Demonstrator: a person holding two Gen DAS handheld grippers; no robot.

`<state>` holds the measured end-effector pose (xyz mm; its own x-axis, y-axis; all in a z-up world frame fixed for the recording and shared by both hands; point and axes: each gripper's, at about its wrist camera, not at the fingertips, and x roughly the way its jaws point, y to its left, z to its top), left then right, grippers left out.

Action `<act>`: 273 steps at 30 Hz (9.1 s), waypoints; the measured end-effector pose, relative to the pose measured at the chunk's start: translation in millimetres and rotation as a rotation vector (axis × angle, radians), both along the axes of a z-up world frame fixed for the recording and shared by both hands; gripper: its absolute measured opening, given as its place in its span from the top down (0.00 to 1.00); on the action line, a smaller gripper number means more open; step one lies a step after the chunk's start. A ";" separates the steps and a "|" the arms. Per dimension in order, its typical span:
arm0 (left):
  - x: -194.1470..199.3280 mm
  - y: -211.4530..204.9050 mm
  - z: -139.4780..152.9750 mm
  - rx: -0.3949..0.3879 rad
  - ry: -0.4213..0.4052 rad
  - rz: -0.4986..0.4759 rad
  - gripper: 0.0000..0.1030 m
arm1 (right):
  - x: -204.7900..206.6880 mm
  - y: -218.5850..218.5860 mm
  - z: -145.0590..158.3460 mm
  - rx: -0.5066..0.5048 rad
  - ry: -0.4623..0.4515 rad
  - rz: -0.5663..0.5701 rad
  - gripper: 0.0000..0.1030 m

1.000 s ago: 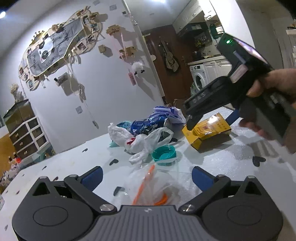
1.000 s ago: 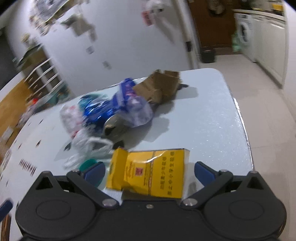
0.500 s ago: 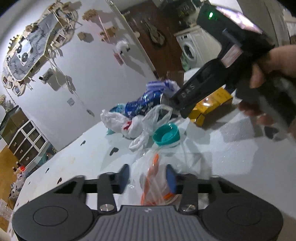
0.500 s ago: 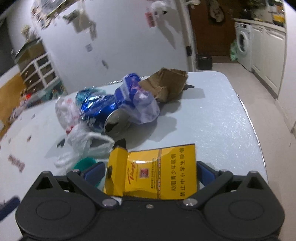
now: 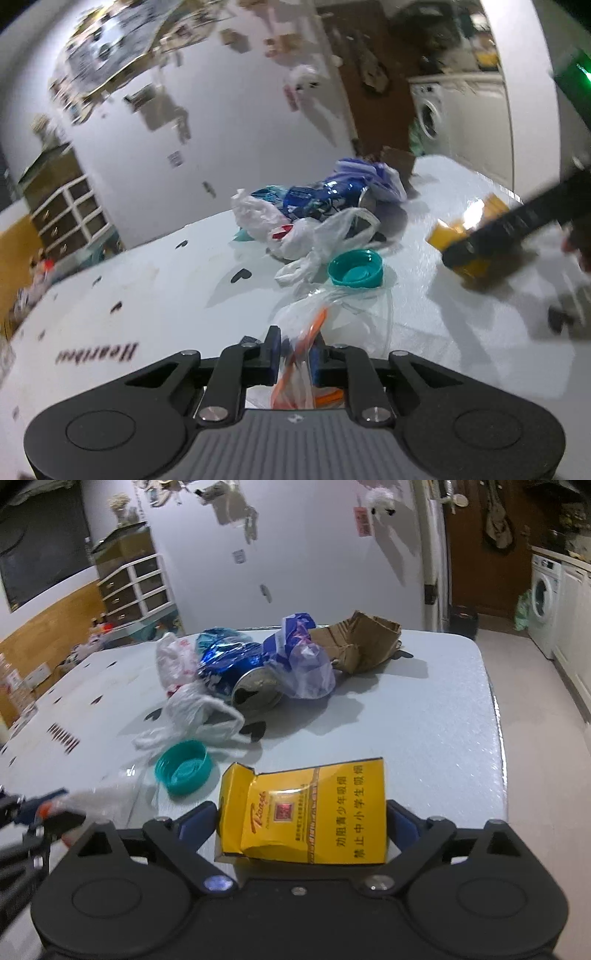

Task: Collect trash
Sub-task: 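Grasp the yellow cigarette pack with the right tool while the left tool grasps the clear plastic bag, then carry the yellow pack and plastic bag with both tools toward the trash bin, then open the left tool over the bin while the right tool releases the yellow pack, then move both tools away from the bin back toward the table, then grasp the teal bottle cap with the right tool while the left tool grasps the white plastic bag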

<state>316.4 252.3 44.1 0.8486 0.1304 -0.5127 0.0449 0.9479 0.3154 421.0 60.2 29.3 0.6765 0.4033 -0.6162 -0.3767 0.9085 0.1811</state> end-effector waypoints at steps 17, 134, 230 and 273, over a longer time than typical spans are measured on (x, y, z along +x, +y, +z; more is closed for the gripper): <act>-55.4 -47.0 22.1 -0.222 -0.084 0.056 0.91 | -79.3 -65.5 31.0 0.031 -0.161 0.026 0.08; 131.3 -399.1 -442.0 -0.481 0.847 -0.192 0.60 | 58.4 -392.9 -368.6 0.009 0.586 -0.413 0.07; -71.1 -338.1 -106.2 -0.370 0.213 -0.188 0.00 | -200.5 -421.0 -105.1 -0.023 -0.078 -0.329 0.00; 5.2 -40.1 83.9 -0.468 -0.182 0.176 0.00 | -133.1 -149.7 31.1 0.187 -0.424 0.132 0.00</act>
<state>321.6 212.2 128.0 0.9152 0.0719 -0.3965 -0.1440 0.9773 -0.1553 287.9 -89.4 60.4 0.7881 0.5803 -0.2054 -0.5627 0.8144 0.1422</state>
